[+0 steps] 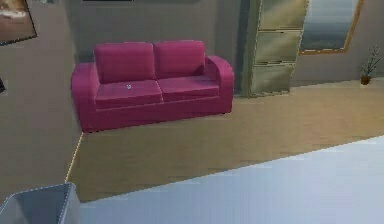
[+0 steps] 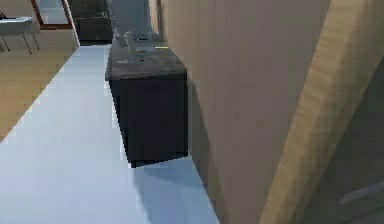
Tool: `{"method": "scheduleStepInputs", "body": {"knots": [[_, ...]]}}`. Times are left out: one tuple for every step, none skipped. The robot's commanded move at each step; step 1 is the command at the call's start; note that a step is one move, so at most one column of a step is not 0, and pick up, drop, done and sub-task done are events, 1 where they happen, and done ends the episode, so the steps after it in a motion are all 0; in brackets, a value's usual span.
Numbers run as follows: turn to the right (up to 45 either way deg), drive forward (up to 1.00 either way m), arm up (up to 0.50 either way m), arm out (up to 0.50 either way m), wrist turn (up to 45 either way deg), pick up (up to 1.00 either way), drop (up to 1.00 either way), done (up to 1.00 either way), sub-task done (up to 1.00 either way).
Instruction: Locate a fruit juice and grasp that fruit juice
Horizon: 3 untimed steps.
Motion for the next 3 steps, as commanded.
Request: {"method": "scheduleStepInputs", "body": {"knots": [[45.0,0.00,0.00,0.00,0.0,0.00,0.00,0.00,0.00],[6.0,0.00,0.00,0.00,0.0,0.00,0.00,0.00,0.00],[0.0,0.05,0.00,0.00,0.0,0.00,0.00,0.00,0.00]]}}
